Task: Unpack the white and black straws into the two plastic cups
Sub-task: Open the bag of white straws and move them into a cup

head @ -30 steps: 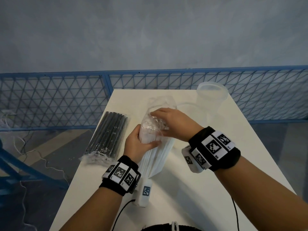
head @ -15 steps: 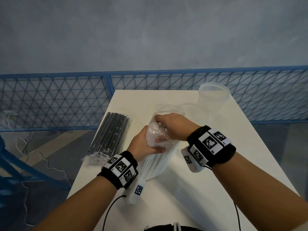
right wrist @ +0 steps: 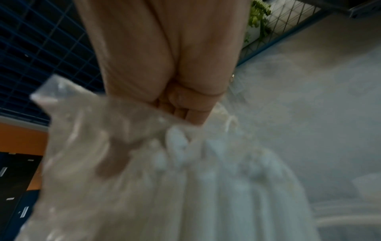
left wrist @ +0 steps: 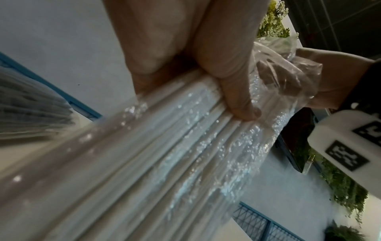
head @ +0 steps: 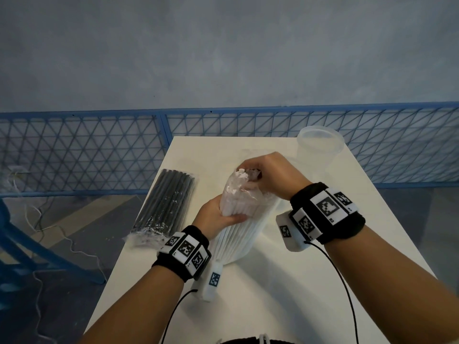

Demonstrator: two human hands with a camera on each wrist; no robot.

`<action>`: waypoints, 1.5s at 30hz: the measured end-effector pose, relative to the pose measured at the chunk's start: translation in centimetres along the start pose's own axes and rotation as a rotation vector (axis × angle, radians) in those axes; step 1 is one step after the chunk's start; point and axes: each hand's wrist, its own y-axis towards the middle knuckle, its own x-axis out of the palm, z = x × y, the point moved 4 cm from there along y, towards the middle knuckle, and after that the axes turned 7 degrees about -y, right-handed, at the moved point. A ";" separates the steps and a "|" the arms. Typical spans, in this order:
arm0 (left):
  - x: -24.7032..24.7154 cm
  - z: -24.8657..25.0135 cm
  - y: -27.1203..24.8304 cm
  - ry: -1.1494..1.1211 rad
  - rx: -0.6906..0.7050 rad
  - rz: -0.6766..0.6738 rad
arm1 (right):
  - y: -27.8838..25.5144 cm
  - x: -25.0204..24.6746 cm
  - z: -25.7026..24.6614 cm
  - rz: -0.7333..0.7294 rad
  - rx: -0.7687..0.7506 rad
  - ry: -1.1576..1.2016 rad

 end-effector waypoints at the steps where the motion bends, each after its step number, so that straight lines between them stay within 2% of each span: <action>1: 0.1 -0.1 0.0 -0.009 0.004 0.007 | 0.0 -0.3 0.1 0.012 -0.003 -0.004; 5: 0.3 -0.4 0.1 -0.029 0.006 0.017 | -0.6 -0.6 0.5 0.104 0.023 0.055; 9: 0.3 -0.5 0.1 -0.055 0.006 0.094 | -2.1 2.1 0.5 0.325 0.220 0.487; 11: 0.4 -0.5 0.0 -0.040 0.022 0.129 | -2.4 3.6 0.4 0.309 0.294 0.531; 15: 0.4 -0.2 -0.2 -0.026 0.032 0.088 | -1.5 4.1 0.0 0.102 0.240 0.389; 17: 0.3 -0.4 0.0 -0.027 0.017 0.062 | -0.8 4.4 0.1 0.076 0.238 0.388; 22: 0.1 -0.9 0.0 -0.072 -0.038 0.061 | -0.5 5.0 0.1 0.183 0.244 0.488; 28: 0.1 -1.2 0.4 -0.076 -0.073 0.019 | 0.4 2.7 0.0 0.374 0.260 0.800; 34: 0.7 -1.6 0.2 -0.121 -0.080 0.032 | 0.5 2.4 -0.1 0.373 0.215 0.959; 36: 0.8 -1.5 0.0 -0.145 -0.083 0.038 | -0.2 3.1 0.0 0.376 0.225 0.912; 40: 0.8 -1.7 0.2 -0.148 -0.080 0.060 | -2.4 4.7 -0.1 0.520 0.365 0.684; 43: 1.0 -1.5 0.3 -0.120 -0.066 0.041 | -2.2 4.8 -0.6 0.397 0.406 0.503; 45: 1.0 -1.0 0.5 -0.071 -0.043 0.031 | -1.5 4.6 -0.6 0.315 0.377 0.513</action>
